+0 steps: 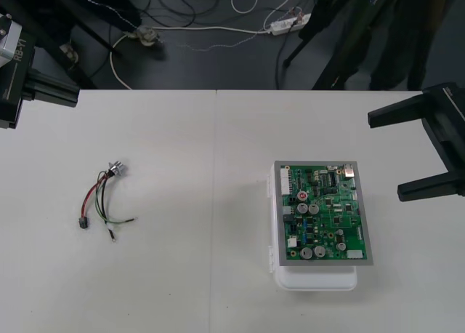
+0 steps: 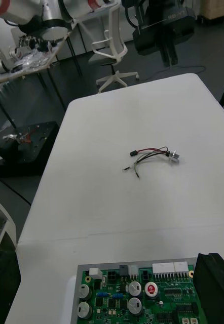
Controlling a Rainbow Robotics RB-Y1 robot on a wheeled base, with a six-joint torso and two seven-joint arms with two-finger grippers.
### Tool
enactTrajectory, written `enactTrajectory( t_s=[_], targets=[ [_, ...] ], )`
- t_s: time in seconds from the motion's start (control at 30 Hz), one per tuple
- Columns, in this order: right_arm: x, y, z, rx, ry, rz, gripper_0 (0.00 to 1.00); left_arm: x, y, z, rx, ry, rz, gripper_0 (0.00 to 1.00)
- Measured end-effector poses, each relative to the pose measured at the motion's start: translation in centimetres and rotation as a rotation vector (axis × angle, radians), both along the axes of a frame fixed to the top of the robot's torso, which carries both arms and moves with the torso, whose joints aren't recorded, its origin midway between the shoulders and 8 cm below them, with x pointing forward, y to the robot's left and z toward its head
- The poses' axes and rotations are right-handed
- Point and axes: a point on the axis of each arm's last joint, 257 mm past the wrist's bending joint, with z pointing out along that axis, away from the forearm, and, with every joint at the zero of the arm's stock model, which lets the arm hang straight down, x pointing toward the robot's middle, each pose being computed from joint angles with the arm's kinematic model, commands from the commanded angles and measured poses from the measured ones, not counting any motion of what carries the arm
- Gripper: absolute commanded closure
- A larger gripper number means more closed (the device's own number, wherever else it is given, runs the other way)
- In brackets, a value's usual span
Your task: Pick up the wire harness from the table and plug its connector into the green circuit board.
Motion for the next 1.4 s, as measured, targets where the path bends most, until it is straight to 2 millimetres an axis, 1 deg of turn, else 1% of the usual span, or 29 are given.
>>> enactTrajectory(
  t_s=[0.27,0.4,0.6,0.7,0.77,0.93,1.13,1.3,1.4],
  targets=[
    [-1.1,-1.9,-0.3,0.015,0.095,0.046,0.00,0.0,0.0,0.0,0.000,0.000,0.000,0.95],
    [-0.6,-3.0,0.9,0.057,0.092,0.013,0.00,0.0,0.0,0.0,0.000,0.000,-0.001,0.94],
    [-0.5,-5.1,3.0,0.138,0.059,-0.054,0.00,0.0,0.0,0.0,0.000,0.000,-0.001,0.94],
    [-0.7,-5.7,3.4,0.188,0.059,-0.078,0.00,0.0,0.0,0.0,0.000,0.000,-0.001,0.95],
    [-0.9,-6.1,3.3,0.217,0.067,-0.092,0.00,0.0,0.0,0.0,0.000,0.000,-0.001,0.94],
    [-0.8,-6.3,3.4,0.297,0.078,-0.164,0.00,0.0,0.0,0.0,0.000,0.000,-0.001,0.94],
    [-1.5,-6.3,3.4,0.333,0.089,-0.218,0.00,0.0,0.0,0.0,0.000,0.000,-0.001,0.94],
    [-2.3,-6.4,4.3,0.345,0.005,-0.208,0.00,0.0,0.0,0.0,0.000,0.000,-0.001,0.95],
    [-3.1,-6.4,4.5,0.339,-0.047,-0.172,0.00,-0.1,0.0,-0.1,0.000,0.004,-0.002,0.95]
  ],
)
